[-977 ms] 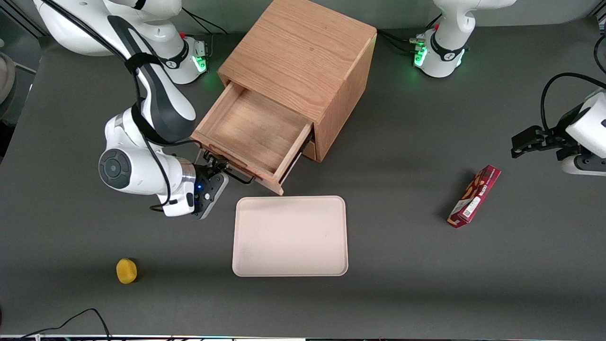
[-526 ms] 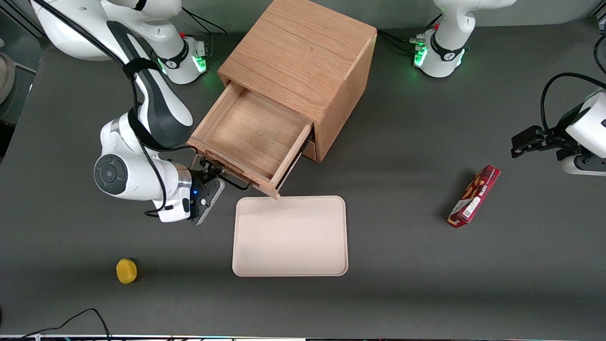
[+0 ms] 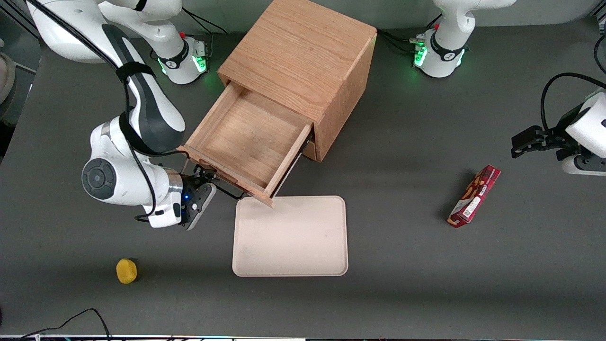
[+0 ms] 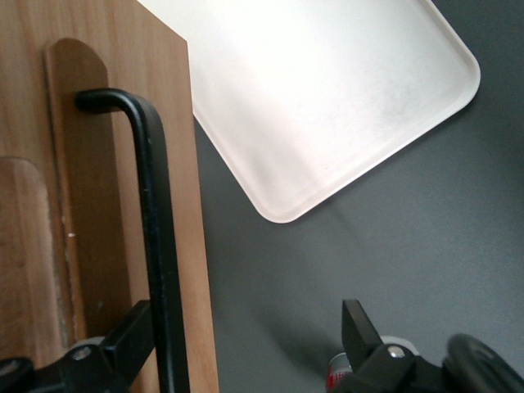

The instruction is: Open upper drawer

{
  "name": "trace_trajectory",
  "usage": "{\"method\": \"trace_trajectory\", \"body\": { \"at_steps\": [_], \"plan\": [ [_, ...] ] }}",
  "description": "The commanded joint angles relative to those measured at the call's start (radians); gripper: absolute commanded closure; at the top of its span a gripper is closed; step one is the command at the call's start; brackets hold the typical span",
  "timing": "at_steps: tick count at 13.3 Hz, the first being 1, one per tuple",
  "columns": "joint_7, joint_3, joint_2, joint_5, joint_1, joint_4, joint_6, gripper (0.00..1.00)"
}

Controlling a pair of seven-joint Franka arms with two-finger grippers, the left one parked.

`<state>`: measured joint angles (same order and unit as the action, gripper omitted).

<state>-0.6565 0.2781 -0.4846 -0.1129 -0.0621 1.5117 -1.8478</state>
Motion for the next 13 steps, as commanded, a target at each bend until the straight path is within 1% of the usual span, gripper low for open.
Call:
{"method": "trace_trajectory", "body": {
  "at_steps": [1, 5, 7, 9, 11, 13],
  "plan": [
    [0.000, 0.000, -0.020, 0.019, -0.013, -0.080, 0.071, 0.00],
    [0.002, 0.001, -0.006, 0.010, -0.013, -0.189, 0.192, 0.00],
    [0.044, 0.006, 0.023, 0.009, -0.013, -0.232, 0.235, 0.00],
    [0.162, 0.013, 0.093, 0.015, -0.015, -0.239, 0.245, 0.00],
    [0.335, 0.018, 0.185, 0.019, -0.015, -0.223, 0.248, 0.00],
    [0.492, 0.018, 0.251, 0.012, -0.007, -0.217, 0.284, 0.00]
  ]
}}
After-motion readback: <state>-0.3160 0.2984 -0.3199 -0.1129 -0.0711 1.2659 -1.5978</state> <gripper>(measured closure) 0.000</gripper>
